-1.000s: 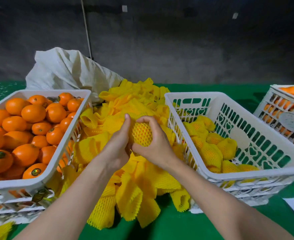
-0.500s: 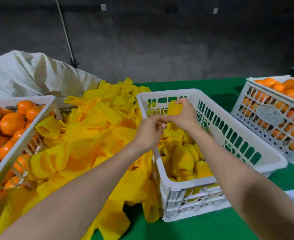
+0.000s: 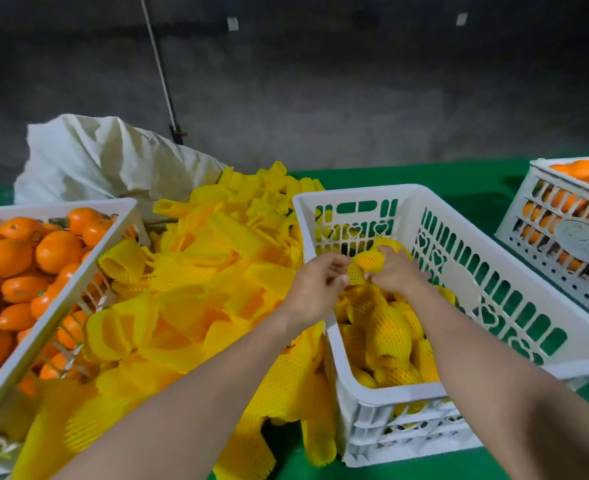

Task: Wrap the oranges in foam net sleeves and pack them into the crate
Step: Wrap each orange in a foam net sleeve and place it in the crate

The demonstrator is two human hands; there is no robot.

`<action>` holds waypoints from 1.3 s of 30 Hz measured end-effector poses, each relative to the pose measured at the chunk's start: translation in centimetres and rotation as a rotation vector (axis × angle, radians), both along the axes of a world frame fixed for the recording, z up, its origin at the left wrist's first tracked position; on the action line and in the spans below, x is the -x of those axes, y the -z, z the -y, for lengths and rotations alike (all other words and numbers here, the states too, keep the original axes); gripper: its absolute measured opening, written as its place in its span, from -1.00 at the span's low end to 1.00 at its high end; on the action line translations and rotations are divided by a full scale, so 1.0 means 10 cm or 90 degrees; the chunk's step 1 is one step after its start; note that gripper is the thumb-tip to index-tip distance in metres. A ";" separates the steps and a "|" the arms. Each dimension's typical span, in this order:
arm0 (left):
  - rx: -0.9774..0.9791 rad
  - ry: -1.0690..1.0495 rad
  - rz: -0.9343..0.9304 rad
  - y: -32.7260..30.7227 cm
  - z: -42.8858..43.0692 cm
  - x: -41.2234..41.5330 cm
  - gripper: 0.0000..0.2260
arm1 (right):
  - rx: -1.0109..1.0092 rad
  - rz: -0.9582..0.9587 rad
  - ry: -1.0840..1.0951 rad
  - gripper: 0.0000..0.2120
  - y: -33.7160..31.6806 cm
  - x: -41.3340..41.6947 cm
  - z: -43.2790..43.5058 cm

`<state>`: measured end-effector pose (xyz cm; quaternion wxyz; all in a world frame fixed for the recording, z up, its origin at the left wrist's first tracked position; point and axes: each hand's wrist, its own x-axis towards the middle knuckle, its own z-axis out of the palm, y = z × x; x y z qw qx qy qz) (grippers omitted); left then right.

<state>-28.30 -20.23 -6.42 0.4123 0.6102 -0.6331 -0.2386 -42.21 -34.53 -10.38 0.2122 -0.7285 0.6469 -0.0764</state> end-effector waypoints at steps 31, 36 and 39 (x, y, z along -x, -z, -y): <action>-0.261 -0.562 0.373 -0.46 -1.56 -4.61 -0.18 | 0.101 0.128 -0.498 -0.32 -0.70 -4.54 -2.02; -0.377 -0.459 0.387 -0.28 -1.32 -5.03 -0.08 | 0.076 -0.067 -0.460 -0.22 -0.51 -4.96 -1.91; -0.382 -0.468 0.425 -0.17 -1.25 -5.14 -0.05 | 0.152 -0.159 -0.435 -0.23 -0.39 -5.09 -1.89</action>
